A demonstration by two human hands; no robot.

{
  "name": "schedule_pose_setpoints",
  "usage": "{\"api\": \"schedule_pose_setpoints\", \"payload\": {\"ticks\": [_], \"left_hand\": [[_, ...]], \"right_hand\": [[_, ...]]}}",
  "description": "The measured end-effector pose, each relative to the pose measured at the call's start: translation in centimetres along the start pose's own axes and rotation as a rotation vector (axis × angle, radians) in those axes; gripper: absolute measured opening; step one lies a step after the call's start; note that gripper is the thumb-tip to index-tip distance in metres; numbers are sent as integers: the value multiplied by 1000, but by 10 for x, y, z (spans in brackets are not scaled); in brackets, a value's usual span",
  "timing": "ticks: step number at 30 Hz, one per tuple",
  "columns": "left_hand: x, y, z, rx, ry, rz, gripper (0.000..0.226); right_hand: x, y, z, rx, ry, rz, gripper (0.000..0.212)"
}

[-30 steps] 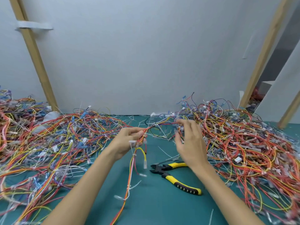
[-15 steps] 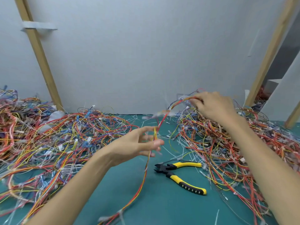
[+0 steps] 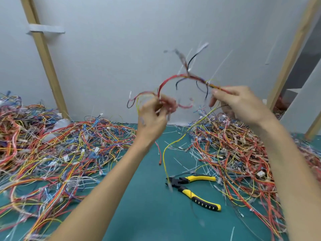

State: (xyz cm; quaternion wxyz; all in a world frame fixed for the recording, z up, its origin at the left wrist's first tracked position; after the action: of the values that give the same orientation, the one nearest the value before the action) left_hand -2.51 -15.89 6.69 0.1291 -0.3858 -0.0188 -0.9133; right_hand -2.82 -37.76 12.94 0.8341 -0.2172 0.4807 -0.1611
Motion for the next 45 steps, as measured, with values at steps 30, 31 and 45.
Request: {"api": "schedule_pose_setpoints", "payload": {"ticks": [30, 31, 45], "left_hand": [[-77, -35, -144, -399, -125, 856, 44], [-81, -35, -144, -366, -160, 848, 46], [-77, -42, -137, -415, -232, 606, 19]], "right_hand": [[92, 158, -115, 60, -363, -858, 24], [89, 162, -119, 57, -400, -866, 25], [102, 111, -152, -221, 66, -876, 86]]}}
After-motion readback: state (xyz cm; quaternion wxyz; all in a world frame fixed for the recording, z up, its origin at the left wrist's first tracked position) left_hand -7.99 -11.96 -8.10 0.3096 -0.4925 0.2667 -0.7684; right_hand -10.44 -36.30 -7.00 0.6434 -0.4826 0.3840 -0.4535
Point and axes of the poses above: each hand's wrist, its own z-axis towards the middle knuckle, its own y-axis out of the palm, x = y × z, the point moved 1 cm from there along z, towards the middle knuckle
